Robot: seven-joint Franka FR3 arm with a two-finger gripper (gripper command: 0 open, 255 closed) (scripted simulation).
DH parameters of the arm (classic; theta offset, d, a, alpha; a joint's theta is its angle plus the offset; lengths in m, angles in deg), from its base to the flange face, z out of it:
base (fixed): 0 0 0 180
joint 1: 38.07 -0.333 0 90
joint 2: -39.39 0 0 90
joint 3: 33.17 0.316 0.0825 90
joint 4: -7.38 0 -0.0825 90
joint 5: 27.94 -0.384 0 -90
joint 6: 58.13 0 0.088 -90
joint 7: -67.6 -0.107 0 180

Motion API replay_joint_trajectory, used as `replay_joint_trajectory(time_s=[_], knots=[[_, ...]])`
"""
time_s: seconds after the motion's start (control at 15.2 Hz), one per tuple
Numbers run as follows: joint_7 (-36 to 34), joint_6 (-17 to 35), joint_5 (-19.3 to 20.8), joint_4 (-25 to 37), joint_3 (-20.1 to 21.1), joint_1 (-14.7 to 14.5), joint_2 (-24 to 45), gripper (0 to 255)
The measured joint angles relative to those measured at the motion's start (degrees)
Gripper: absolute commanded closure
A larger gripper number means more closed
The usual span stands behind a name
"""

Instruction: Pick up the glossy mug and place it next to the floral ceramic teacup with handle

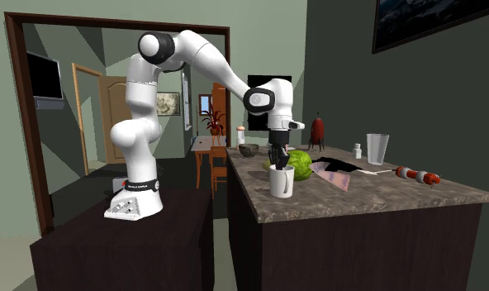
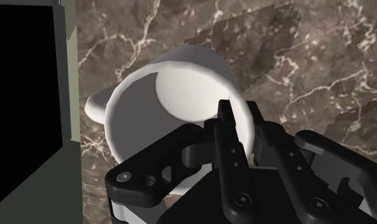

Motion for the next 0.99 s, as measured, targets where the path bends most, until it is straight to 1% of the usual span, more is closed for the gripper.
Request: replay_joint_trajectory(time_s=[0.13, 0.4, 0.99], knots=[[0.0, 0.01, 0.0, 0.0, 0.0, 0.0, 0.0, 255], [0.09, -1.93, 0.02, 0.65, -0.01, -0.01, -1.26, 255], [0.39, -8.6, 0.03, 4.03, 0.01, -0.08, -4.57, 255]])
